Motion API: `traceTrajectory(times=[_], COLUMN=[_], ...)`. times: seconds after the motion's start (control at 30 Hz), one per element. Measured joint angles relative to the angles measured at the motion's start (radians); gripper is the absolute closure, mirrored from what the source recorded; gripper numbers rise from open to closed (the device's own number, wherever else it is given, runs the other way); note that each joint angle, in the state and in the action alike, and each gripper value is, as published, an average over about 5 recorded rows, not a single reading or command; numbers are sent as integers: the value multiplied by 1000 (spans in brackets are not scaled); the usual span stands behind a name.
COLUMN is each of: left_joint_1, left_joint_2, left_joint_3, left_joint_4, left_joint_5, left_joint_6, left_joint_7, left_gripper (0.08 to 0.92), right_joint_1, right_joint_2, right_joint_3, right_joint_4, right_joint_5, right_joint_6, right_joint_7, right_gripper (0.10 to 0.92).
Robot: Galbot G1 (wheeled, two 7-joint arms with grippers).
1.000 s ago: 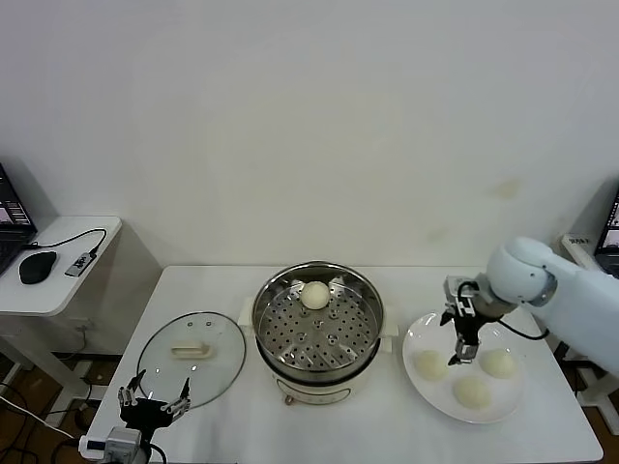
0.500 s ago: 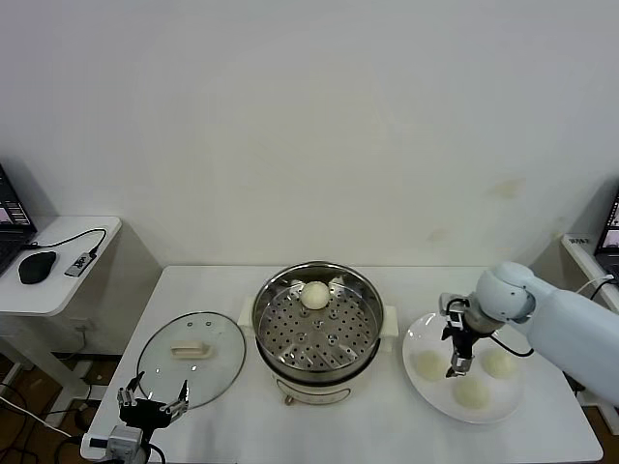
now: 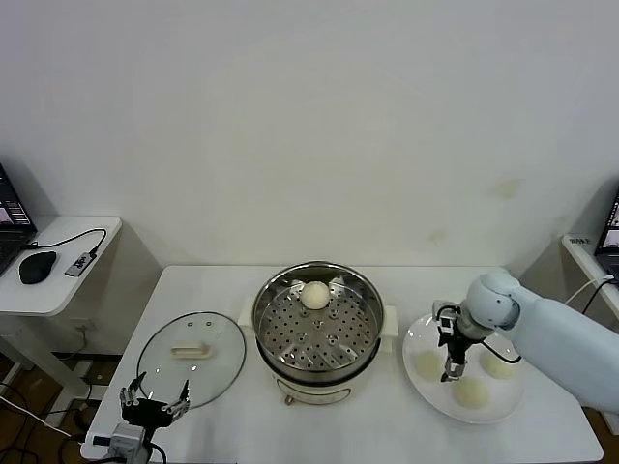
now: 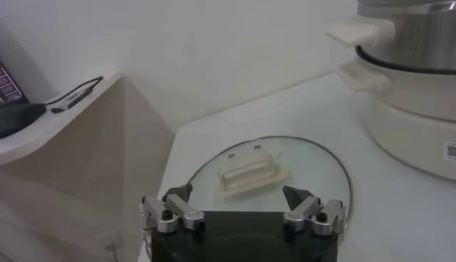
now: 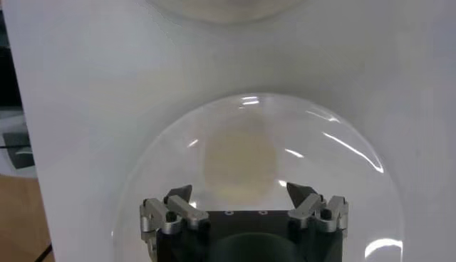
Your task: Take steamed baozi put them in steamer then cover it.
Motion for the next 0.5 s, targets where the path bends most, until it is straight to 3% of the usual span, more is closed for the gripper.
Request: traceTrajectory(times=[0.5], left_joint_1=[6], left_joint_2=[-2], left_joint_3=[1], left_joint_4=[2], left_joint_5=[1], left_joint_6=[0], left_joint_7=[-1], left_gripper=[177], right_joint_1=[-24], right_joint_2=[23], right_joint_3=[5], right_joint_4=[-28], right_joint_5=[-5], right_joint_6=[62], right_joint_7=[24], right_gripper=[203])
